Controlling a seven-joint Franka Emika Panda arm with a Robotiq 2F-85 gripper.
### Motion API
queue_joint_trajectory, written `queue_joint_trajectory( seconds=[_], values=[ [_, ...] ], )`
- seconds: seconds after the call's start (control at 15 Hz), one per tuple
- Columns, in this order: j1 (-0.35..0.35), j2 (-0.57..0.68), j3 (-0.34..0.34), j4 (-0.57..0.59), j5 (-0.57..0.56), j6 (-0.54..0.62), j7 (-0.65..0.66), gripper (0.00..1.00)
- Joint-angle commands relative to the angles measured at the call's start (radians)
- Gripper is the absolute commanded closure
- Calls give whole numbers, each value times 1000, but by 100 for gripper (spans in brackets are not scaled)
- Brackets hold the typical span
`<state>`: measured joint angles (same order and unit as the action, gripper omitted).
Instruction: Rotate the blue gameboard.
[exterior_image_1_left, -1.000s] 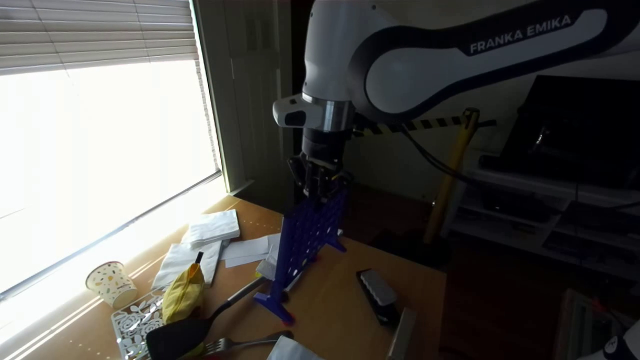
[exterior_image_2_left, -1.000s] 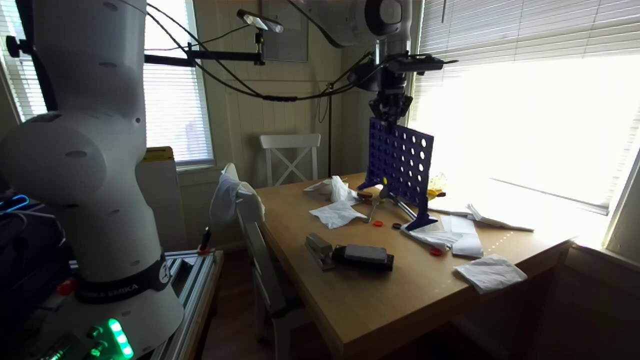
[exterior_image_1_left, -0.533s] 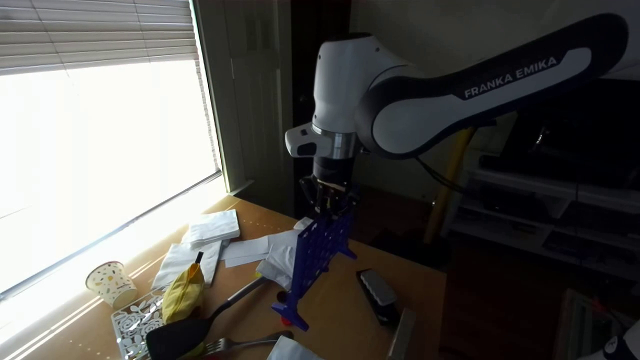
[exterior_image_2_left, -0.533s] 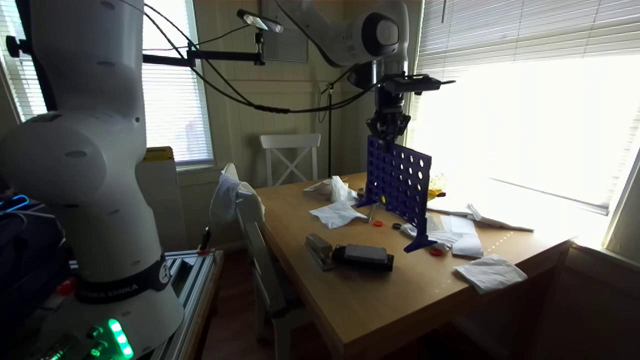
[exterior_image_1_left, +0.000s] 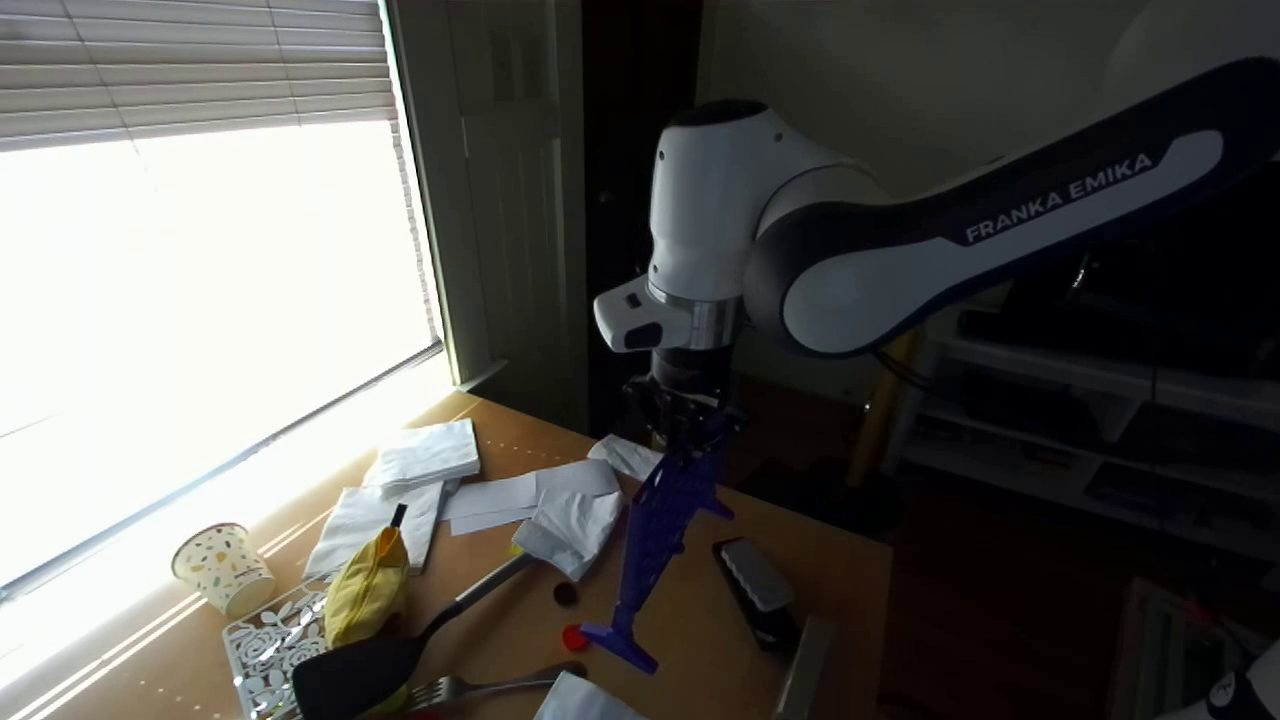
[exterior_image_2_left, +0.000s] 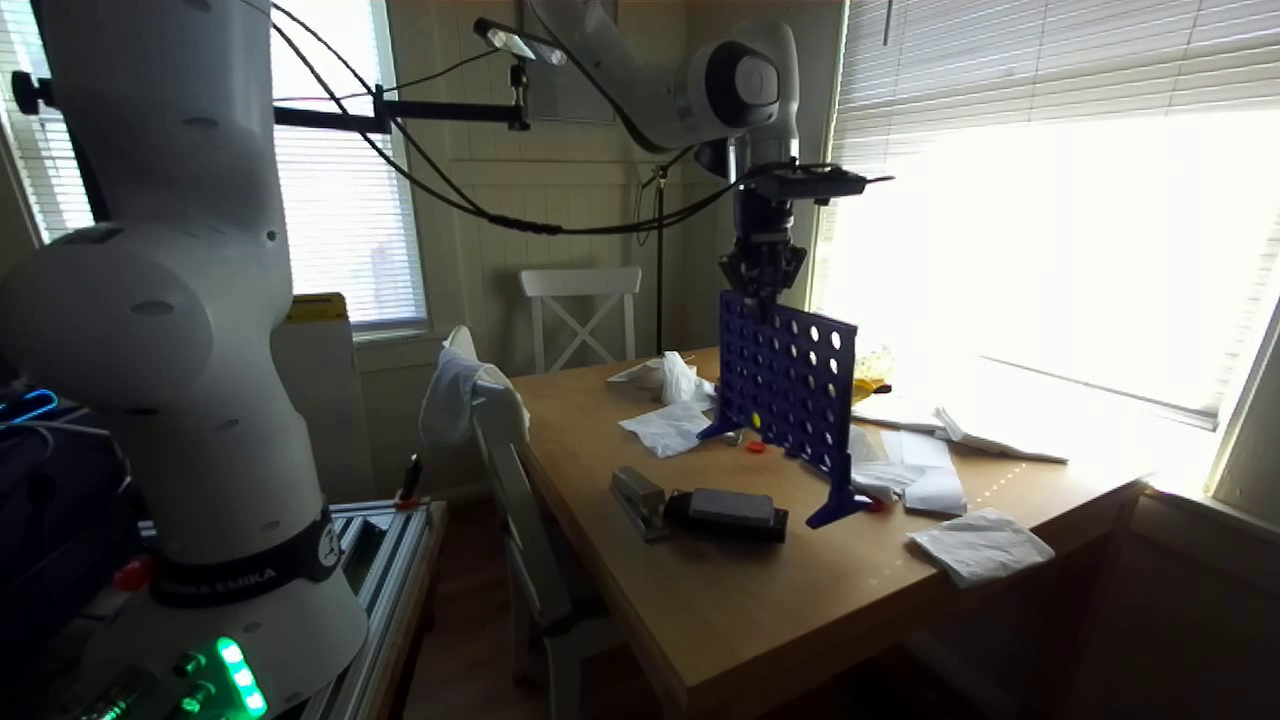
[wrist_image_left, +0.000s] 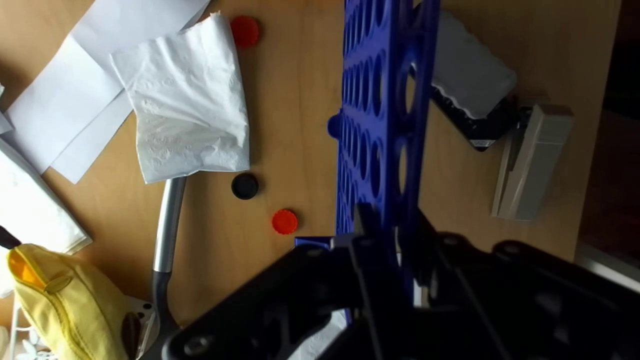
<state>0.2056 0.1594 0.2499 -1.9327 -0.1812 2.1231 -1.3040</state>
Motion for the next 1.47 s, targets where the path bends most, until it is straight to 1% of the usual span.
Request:
queue_joint_trajectory(
  seconds=[0.0,0.13,0.33,1.13,1.2,1.27,1.4],
  values=[
    [0,-40,0,-63,-24,68,-30,96],
    [-1,-36,2,-76,-12,112,-42,96],
    [-1,-30,3,-85,-12,130,-54,96],
    [-6,-4,-1,-90,-7,137,-90,96],
    [-6,-5,-2,-92,-12,141,-90,57],
    [-7,-7,-3,-91,-8,142,-90,56],
    [-10,-24,2,-92,14,144,-111,44]
  ],
)
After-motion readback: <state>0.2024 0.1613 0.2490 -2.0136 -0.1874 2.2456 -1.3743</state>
